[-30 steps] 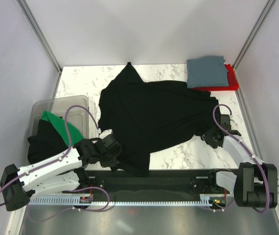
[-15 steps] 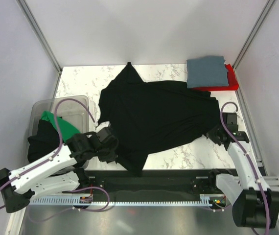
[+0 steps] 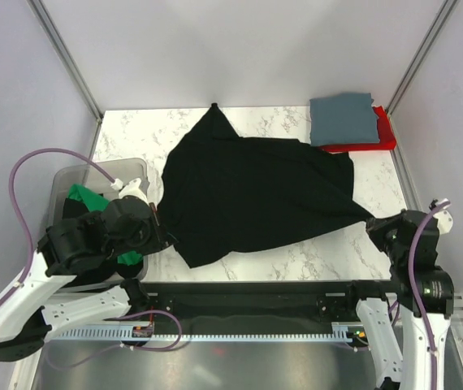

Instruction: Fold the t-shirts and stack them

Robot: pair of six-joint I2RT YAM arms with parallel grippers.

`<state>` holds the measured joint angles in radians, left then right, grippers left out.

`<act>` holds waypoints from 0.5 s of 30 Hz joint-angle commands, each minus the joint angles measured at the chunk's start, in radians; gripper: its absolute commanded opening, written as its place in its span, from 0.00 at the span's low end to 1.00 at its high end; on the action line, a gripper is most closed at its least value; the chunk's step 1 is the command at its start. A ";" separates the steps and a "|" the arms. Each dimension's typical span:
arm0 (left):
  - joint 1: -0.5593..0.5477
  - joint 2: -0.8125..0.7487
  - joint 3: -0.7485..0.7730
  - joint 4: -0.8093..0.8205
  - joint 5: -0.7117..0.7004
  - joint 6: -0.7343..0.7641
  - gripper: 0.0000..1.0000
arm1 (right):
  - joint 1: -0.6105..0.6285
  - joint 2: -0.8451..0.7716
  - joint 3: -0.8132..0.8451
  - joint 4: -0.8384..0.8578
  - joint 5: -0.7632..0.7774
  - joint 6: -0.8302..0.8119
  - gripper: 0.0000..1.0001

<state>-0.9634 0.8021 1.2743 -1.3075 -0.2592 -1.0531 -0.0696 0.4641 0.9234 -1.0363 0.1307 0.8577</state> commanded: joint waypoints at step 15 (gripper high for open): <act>0.106 0.293 0.135 -0.035 -0.180 0.313 0.02 | -0.001 0.177 -0.078 0.113 0.001 -0.052 0.00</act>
<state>-0.9104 1.0004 1.3354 -1.3602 -0.3756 -0.9054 -0.0692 0.5983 0.8288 -1.0554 0.1513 0.8402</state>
